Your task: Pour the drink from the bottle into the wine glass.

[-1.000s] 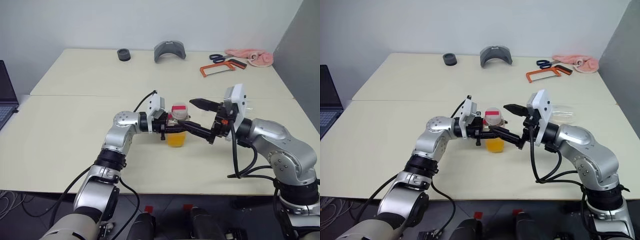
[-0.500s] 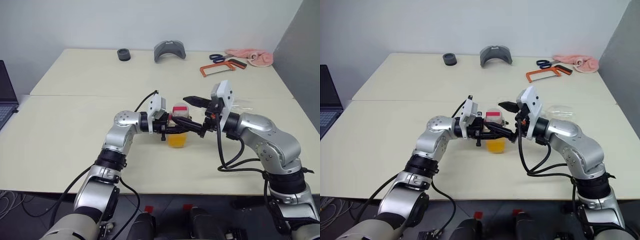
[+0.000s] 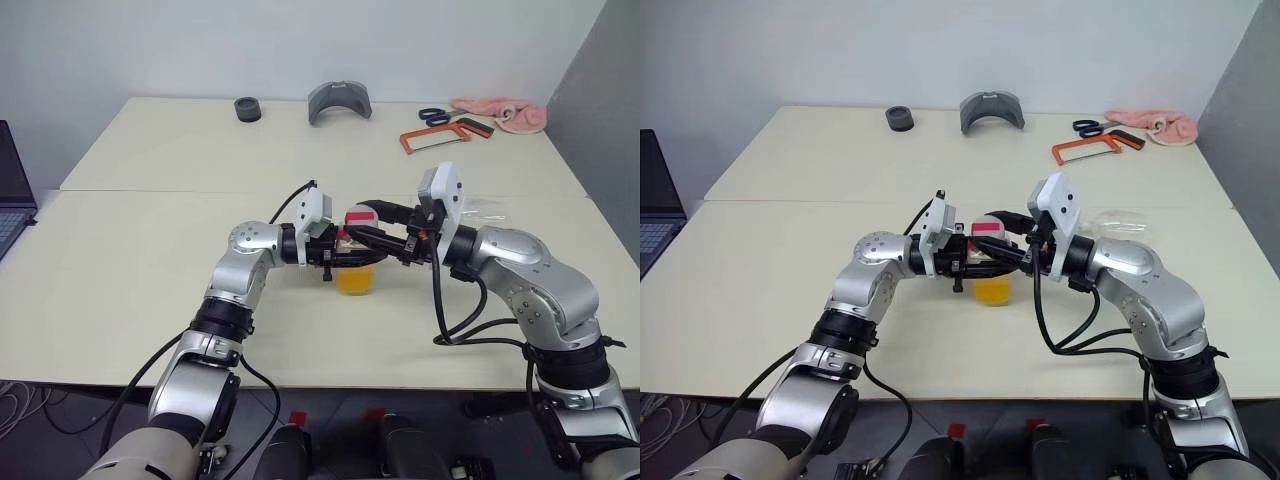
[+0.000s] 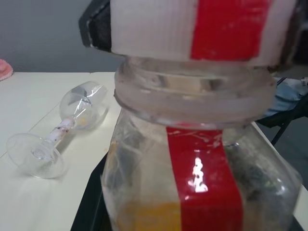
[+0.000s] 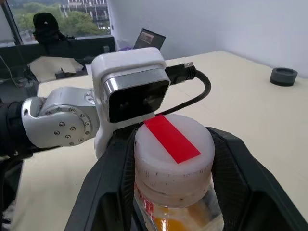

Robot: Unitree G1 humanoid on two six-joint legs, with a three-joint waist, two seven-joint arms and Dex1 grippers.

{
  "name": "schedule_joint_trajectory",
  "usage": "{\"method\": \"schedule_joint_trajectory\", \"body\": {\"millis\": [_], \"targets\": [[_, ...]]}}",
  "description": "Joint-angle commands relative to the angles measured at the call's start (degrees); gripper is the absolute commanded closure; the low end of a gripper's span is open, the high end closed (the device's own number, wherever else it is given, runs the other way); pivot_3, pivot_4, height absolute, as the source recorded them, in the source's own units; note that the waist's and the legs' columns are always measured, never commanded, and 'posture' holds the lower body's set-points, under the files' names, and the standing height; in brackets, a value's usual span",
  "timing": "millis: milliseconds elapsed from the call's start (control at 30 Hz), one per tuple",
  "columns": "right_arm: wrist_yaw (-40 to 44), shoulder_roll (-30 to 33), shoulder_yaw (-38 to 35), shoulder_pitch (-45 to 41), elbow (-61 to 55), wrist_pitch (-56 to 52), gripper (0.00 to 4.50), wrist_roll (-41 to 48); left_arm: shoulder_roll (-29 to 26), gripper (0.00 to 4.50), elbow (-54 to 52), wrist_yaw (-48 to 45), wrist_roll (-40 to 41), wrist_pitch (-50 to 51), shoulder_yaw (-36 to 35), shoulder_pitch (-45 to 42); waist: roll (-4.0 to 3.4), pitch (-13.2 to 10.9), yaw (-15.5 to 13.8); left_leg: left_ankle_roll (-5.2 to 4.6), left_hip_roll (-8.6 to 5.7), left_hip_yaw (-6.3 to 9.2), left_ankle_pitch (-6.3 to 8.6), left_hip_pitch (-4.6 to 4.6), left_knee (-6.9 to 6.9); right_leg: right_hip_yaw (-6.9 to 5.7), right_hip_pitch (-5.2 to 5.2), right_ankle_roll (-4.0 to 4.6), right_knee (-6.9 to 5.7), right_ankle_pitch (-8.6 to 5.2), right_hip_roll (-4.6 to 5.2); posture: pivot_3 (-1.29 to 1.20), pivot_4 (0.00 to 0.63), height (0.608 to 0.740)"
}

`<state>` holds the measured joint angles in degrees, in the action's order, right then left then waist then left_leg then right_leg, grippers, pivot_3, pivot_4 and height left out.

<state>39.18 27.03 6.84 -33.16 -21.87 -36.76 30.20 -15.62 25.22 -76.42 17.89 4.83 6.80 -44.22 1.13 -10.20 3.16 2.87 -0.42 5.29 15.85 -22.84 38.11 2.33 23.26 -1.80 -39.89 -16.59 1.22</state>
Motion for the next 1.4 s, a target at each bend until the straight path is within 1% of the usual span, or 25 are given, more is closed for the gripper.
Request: {"method": "schedule_joint_trajectory", "body": {"millis": [33,167,300,367,433,500,533,633,733,867,933,967,1133,1233,1300,1367,1400], "targets": [[1.07,2.06,2.84,0.70,-2.34,8.51,2.65,-7.61,0.28,2.90,-2.54,0.20,1.08,-0.33,-0.31,-0.36,0.00,0.00,0.01,0.00,0.00,0.00,0.00,0.00,0.00,0.00,0.00,0.00,0.00,0.00,0.00,0.00,0.150,0.740],[0.56,0.48,2.24,2.23,-1.72,12.41,2.69,-8.65,0.29,2.91,-2.88,0.39,1.15,-0.06,-0.28,0.01,0.00,0.00,0.01,0.00,-0.01,-0.02,0.00,0.01,0.00,0.00,0.00,0.00,0.00,0.00,-0.01,0.00,0.150,0.740],[-2.23,-3.40,-4.24,3.23,-3.48,6.79,2.73,0.29,0.27,2.91,-3.18,0.64,1.18,0.03,-0.29,0.29,0.00,0.00,0.00,0.01,0.05,0.01,-0.01,0.00,0.00,0.00,0.00,0.00,0.00,0.00,0.00,0.00,0.150,0.740],[-5.20,-4.40,-9.39,3.56,-4.71,2.76,2.76,6.23,0.14,2.91,-3.25,1.02,1.19,0.09,-0.55,0.47,0.00,0.00,-0.10,0.01,0.07,0.03,-0.01,-0.01,0.00,0.00,0.00,0.00,-0.01,0.00,0.02,0.00,0.150,0.740],[-7.31,-4.16,-13.76,4.82,-6.08,-0.22,2.76,10.89,-0.01,2.91,-3.26,1.40,1.19,0.09,-0.80,0.66,0.00,0.00,-0.28,0.01,0.07,0.05,-0.01,-0.01,0.00,-0.01,0.00,0.00,-0.01,0.00,0.04,0.00,0.150,0.740],[-7.79,-2.64,-16.36,7.50,-7.75,-1.72,2.76,12.93,-0.11,2.91,-3.24,1.55,1.22,0.09,-0.93,0.80,0.00,0.00,-0.42,0.01,0.06,0.06,-0.01,-0.01,0.00,-0.03,-0.02,0.00,0.01,0.00,0.05,0.00,0.150,0.740],[-7.72,-1.56,-17.24,9.38,-8.56,-1.83,2.76,12.78,-0.15,2.91,-3.27,1.60,1.24,0.11,-0.98,0.85,0.00,0.00,-0.46,0.00,0.05,0.06,0.00,-0.01,0.00,-0.02,-0.02,0.00,0.01,0.00,0.05,0.00,0.150,0.740],[-7.04,2.09,-18.43,16.70,-9.23,0.29,2.76,8.77,-0.19,2.91,-3.20,1.92,1.31,0.09,-1.17,0.84,0.00,0.00,-0.72,-0.01,0.01,0.03,0.00,-0.02,-0.02,-0.02,-0.02,0.00,0.03,0.00,0.05,0.00,0.150,0.740],[-10.07,3.68,-18.68,25.48,-4.34,5.11,2.76,-0.12,-0.17,2.91,-3.02,2.26,1.46,0.14,-1.36,0.77,0.01,0.01,-0.96,-0.02,-0.03,-0.19,0.01,0.02,-0.02,0.02,-0.06,-0.01,0.03,0.00,0.03,0.00,0.150,0.740],[-14.73,3.61,-18.91,30.82,2.46,5.52,2.76,-6.13,-0.03,2.91,-3.04,2.42,1.57,0.24,-1.36,0.83,0.00,0.01,-0.81,-0.02,-0.04,-0.53,0.01,0.08,-0.02,0.15,-0.05,-0.01,0.01,0.00,-0.05,0.00,0.150,0.740],[-16.29,3.78,-19.92,31.82,4.97,4.67,2.05,-7.35,0.14,2.91,-2.91,2.56,1.53,0.20,-1.35,0.71,0.00,0.01,-0.80,-0.01,-0.03,-0.56,0.01,0.10,-0.03,0.17,-0.04,-0.01,0.00,0.00,-0.08,0.00,0.150,0.740],[-16.39,3.97,-20.40,31.93,5.50,3.89,1.78,-7.17,0.21,2.91,-2.83,2.67,1.48,0.13,-1.39,0.65,0.00,0.01,-0.79,-0.01,-0.03,-0.56,0.01,0.10,-0.03,0.17,-0.04,-0.01,0.00,0.00,-0.08,0.00,0.150,0.740],[-15.00,5.67,-22.67,31.63,5.80,3.18,0.05,-6.54,-0.04,2.91,-2.64,5.10,0.76,-0.90,-2.23,0.55,0.00,0.01,-0.83,-0.01,-0.01,-0.57,0.01,0.10,-0.03,0.19,-0.05,-0.01,0.00,0.00,-0.08,0.00,0.150,0.740],[-12.54,7.74,-23.25,31.96,4.77,3.23,0.00,-6.06,-0.13,2.91,-2.50,7.89,0.94,-1.14,-3.46,0.55,0.00,0.01,-0.90,-0.01,-0.02,-0.57,0.01,0.09,-0.02,0.20,-0.05,-0.01,0.00,0.00,-0.06,0.00,0.150,0.740],[-9.50,10.62,-22.16,33.23,2.94,4.40,0.00,-7.12,-0.61,2.91,-2.46,10.47,0.04,-2.65,-4.35,0.78,-0.01,0.01,-0.91,-0.02,-0.02,-0.57,0.01,0.09,-0.02,0.19,-0.05,-0.01,0.01,0.00,-0.07,0.00,0.150,0.740],[-5.55,11.97,-21.31,32.97,-1.21,4.87,0.00,-4.59,-1.28,2.91,-2.34,15.35,-1.55,-4.69,-6.02,0.80,0.00,0.01,-0.90,-0.02,-0.02,-0.56,0.01,0.09,-0.03,0.17,-0.05,-0.01,0.01,0.00,-0.07,0.00,0.150,0.740],[-4.35,12.19,-19.93,31.53,-3.33,4.71,0.00,-3.67,-1.71,2.91,-2.03,18.12,-2.37,-5.56,-6.91,0.66,0.00,0.01,-0.79,-0.02,-0.02,-0.57,0.01,0.10,-0.03,0.19,-0.05,-0.01,0.01,-0.01,-0.08,0.00,0.150,0.740]]}}
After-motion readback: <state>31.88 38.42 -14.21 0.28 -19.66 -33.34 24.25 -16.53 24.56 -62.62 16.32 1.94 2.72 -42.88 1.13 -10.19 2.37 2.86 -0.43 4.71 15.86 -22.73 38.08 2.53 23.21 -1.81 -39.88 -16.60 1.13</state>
